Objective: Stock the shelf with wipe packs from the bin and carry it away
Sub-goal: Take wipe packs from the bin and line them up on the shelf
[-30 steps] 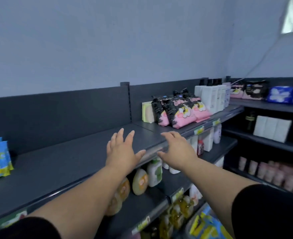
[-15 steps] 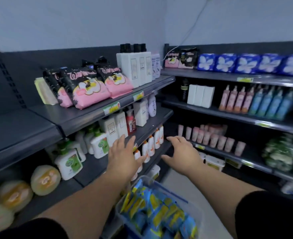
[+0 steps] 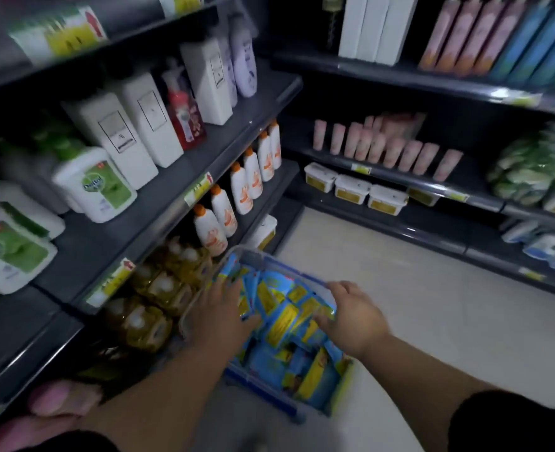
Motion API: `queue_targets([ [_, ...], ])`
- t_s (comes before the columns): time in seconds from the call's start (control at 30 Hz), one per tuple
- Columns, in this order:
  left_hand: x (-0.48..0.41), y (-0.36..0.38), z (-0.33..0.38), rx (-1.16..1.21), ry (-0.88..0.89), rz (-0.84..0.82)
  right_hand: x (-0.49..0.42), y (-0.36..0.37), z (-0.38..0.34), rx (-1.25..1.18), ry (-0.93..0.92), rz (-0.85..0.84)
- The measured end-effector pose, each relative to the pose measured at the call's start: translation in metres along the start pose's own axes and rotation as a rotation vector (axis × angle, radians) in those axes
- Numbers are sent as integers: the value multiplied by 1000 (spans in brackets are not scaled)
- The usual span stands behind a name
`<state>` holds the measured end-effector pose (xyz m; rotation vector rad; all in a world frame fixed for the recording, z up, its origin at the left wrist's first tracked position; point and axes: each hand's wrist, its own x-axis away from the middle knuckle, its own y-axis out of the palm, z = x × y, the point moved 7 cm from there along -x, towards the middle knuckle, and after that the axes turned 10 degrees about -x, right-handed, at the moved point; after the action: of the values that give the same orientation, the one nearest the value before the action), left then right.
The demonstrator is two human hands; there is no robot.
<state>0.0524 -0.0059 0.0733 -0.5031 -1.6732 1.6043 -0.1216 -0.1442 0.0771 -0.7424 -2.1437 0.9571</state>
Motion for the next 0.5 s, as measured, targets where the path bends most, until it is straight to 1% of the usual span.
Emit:
queue_targets([
  [0.13, -20, 70, -14, 35, 5, -124, -21, 64, 28, -59, 100, -63],
  [0.23, -33, 111, -23, 63, 13, -169, -40, 101, 33, -114, 99, -72],
  [0.37, -48, 141, -27, 79, 25, -186, -75, 132, 30, -191, 89, -15],
  [0.5, -50, 158, -25, 194, 45, -224, -101, 152, 35, -270, 220, 47],
])
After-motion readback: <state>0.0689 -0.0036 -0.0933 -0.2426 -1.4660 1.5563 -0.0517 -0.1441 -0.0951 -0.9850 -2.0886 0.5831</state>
